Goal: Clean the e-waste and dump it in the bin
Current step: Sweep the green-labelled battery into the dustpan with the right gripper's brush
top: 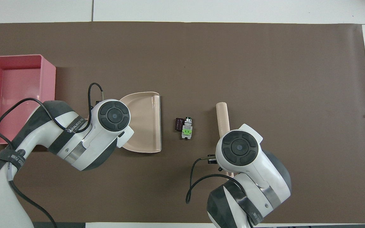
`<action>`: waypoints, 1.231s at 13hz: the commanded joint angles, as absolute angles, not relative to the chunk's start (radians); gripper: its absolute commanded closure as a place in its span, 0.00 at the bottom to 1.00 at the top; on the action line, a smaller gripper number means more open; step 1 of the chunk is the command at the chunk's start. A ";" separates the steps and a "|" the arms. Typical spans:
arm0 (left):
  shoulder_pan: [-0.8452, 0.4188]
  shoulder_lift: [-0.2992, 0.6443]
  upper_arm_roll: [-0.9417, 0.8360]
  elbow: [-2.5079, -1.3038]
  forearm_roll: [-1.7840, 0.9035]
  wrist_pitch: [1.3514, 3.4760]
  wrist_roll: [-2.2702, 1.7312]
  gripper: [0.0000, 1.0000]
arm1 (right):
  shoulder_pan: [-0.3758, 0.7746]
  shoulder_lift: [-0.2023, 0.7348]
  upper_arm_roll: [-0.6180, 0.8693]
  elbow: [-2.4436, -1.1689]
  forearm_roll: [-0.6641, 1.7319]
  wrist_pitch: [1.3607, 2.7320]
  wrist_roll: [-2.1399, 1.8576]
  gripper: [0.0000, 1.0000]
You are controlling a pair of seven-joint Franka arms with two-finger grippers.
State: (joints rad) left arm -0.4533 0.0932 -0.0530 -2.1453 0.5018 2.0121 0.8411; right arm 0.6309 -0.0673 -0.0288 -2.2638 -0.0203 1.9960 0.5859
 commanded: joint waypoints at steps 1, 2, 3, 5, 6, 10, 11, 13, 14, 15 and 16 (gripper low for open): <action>-0.514 0.202 -0.043 -2.003 0.525 1.890 0.810 1.00 | 0.690 0.015 -0.028 -2.223 -0.017 2.026 0.638 1.00; -0.526 0.256 -0.043 -1.927 0.525 1.812 0.807 1.00 | 0.693 0.029 -0.026 -2.200 -0.015 2.023 0.638 1.00; -0.561 0.273 -0.041 -1.915 0.525 1.783 0.780 1.00 | 0.699 0.049 -0.017 -2.178 0.001 2.023 0.641 1.00; -0.575 0.265 -0.043 -1.943 0.575 1.781 0.744 1.00 | 0.736 0.130 -0.002 -2.116 0.049 2.042 0.650 1.00; -0.577 0.264 -0.043 -1.956 0.580 1.786 0.732 1.00 | 0.747 0.170 0.000 -2.073 0.060 2.039 0.650 1.00; -0.589 0.244 -0.044 -2.002 0.580 1.792 0.732 1.00 | 0.787 0.233 0.066 -1.974 0.216 2.092 0.647 1.00; -0.586 0.239 -0.044 -2.009 0.580 1.805 0.730 1.00 | 0.810 0.251 0.071 -1.976 0.309 2.187 0.647 1.00; -0.575 0.236 -0.046 -2.022 0.578 1.844 0.730 1.00 | 0.828 0.259 0.071 -1.967 0.444 2.258 0.614 1.00; -0.574 0.233 -0.046 -2.028 0.577 1.864 0.732 1.00 | 0.821 0.258 0.069 -1.951 0.455 2.247 0.606 1.00; -0.560 0.230 -0.046 -2.037 0.575 1.894 0.732 1.00 | 0.813 0.247 0.068 -1.950 0.454 2.226 0.606 1.00; -0.552 0.229 -0.046 -2.042 0.572 1.919 0.732 1.00 | 0.807 0.223 0.064 -1.954 0.445 2.197 0.609 1.00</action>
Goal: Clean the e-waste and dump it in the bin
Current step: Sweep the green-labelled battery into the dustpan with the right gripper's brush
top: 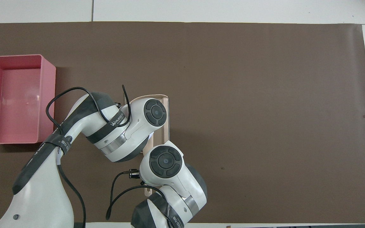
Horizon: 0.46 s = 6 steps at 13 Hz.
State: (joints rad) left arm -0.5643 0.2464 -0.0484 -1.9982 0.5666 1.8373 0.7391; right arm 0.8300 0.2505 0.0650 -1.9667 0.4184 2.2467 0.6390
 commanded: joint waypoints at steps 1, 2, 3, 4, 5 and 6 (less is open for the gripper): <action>-0.539 0.229 -0.048 -2.045 0.569 1.937 0.733 1.00 | 0.795 0.194 0.063 -1.959 0.440 2.163 0.609 1.00; -0.526 0.229 -0.048 -2.049 0.566 1.959 0.735 1.00 | 0.782 0.158 0.060 -1.970 0.433 2.119 0.614 1.00; -0.525 0.227 -0.048 -2.049 0.552 1.974 0.738 1.00 | 0.769 0.120 0.060 -1.982 0.414 2.082 0.618 1.00; -0.522 0.227 -0.048 -2.049 0.543 1.986 0.739 1.00 | 0.753 0.077 0.060 -2.000 0.394 2.038 0.618 1.00; -0.512 0.218 -0.048 -2.049 0.540 1.994 0.750 1.00 | 0.729 0.046 0.060 -2.006 0.368 1.990 0.620 1.00; -0.496 0.204 -0.049 -2.049 0.531 1.996 0.777 1.00 | 0.698 0.016 0.060 -2.011 0.354 1.942 0.624 1.00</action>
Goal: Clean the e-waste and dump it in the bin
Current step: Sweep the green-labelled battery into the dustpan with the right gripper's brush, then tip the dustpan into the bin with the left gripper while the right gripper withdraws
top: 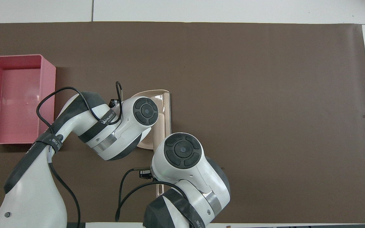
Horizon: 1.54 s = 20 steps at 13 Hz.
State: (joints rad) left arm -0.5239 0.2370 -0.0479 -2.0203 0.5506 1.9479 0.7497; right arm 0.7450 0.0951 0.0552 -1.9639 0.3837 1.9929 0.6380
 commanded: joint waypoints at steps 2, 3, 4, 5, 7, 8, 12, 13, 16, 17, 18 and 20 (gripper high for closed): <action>-0.450 0.146 -0.046 -2.046 0.454 1.991 0.910 1.00 | 0.617 -0.049 0.061 -2.017 0.292 1.835 0.608 1.00; -0.415 0.115 -0.046 -2.046 0.440 1.985 0.961 1.00 | 0.570 -0.076 0.061 -2.017 0.273 1.788 0.588 1.00; -0.379 0.091 -0.046 -2.043 0.436 1.983 1.009 1.00 | 0.514 -0.103 0.061 -2.017 0.255 1.749 0.550 1.00; -0.345 0.071 -0.046 -2.042 0.424 1.982 1.059 1.00 | 0.458 -0.123 0.061 -2.016 0.227 1.715 0.514 1.00; -0.260 0.029 -0.045 -2.037 0.396 1.982 1.167 1.00 | 0.353 -0.132 0.060 -2.014 0.140 1.652 0.435 1.00; -0.220 0.015 -0.043 -2.031 0.393 1.980 1.214 1.00 | 0.294 -0.138 0.060 -2.020 0.100 1.643 0.384 1.00; -0.013 0.011 -0.032 -1.954 0.393 1.994 1.360 1.00 | 0.002 -0.160 0.060 -2.163 0.040 1.741 0.093 1.00; 0.048 0.024 -0.034 -1.922 0.391 1.994 1.412 1.00 | -0.046 -0.160 0.060 -2.192 0.023 1.773 0.040 1.00; 0.199 0.069 -0.032 -1.846 0.391 2.011 1.511 1.00 | -0.164 -0.153 0.060 -2.273 0.006 1.896 -0.085 1.00; 0.227 0.081 -0.032 -1.824 0.397 2.026 1.532 1.00 | -0.185 -0.155 0.060 -2.313 0.006 1.929 -0.131 1.00; 0.253 0.092 -0.026 -1.809 0.400 2.077 1.560 1.00 | -0.199 -0.159 0.060 -2.359 0.006 2.001 -0.162 1.00; 0.284 0.101 -0.011 -1.801 0.458 2.102 1.578 1.00 | -0.224 -0.149 0.060 -2.391 0.006 2.049 -0.186 1.00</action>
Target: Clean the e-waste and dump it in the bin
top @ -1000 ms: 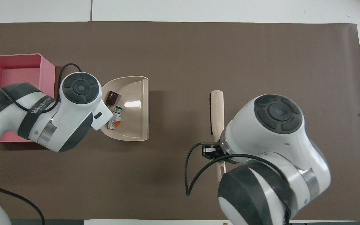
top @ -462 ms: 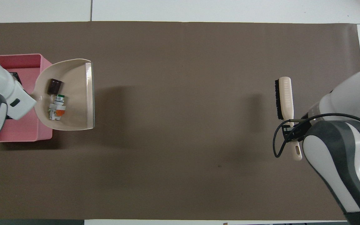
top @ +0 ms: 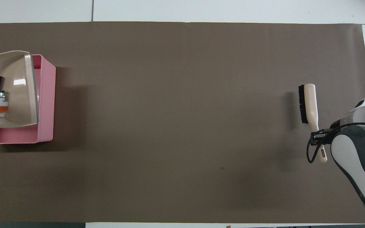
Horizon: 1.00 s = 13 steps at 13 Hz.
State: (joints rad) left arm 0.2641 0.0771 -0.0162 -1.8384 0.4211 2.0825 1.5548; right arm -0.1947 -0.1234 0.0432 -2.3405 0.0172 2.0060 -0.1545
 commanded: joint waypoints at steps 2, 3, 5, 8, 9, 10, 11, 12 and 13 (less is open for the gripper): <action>0.296 0.115 -0.009 -1.807 0.651 2.155 1.566 1.00 | -0.230 -0.138 0.060 -2.396 0.006 2.062 -0.184 0.99; 0.298 0.127 -0.008 -1.807 0.711 2.163 1.560 1.00 | -0.233 -0.130 0.060 -2.408 0.006 2.077 -0.186 0.98; 0.299 0.141 -0.006 -1.816 0.924 2.204 1.519 1.00 | -0.242 -0.130 0.060 -2.419 0.006 2.086 -0.186 0.92; 0.295 0.149 -0.008 -1.864 1.194 2.209 1.350 1.00 | -0.242 -0.133 0.060 -2.424 0.006 2.088 -0.186 0.77; 0.288 0.149 -0.008 -1.870 1.250 2.206 1.336 1.00 | -0.242 -0.135 0.060 -2.428 0.006 2.088 -0.187 0.77; 0.282 0.146 -0.006 -1.878 1.308 2.194 1.335 1.00 | -0.242 -0.138 0.060 -2.437 0.006 2.089 -0.201 0.77; 0.279 0.143 -0.006 -1.878 1.372 2.172 1.322 1.00 | -0.241 -0.143 0.060 -2.445 0.006 2.092 -0.210 0.77; 0.276 0.143 -0.006 -1.876 1.406 2.137 1.292 1.00 | -0.242 -0.143 0.060 -2.453 0.006 2.106 -0.212 0.77; 0.272 0.143 -0.006 -1.873 1.454 2.113 1.273 1.00 | -0.242 -0.144 0.060 -2.459 0.006 2.109 -0.213 0.76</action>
State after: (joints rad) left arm 0.2909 0.1607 -0.0134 -1.8654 1.3830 2.1588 1.3128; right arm -0.2191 -0.1207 0.0448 -2.4258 0.0171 2.0810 -0.1850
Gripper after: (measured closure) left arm 0.683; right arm 0.736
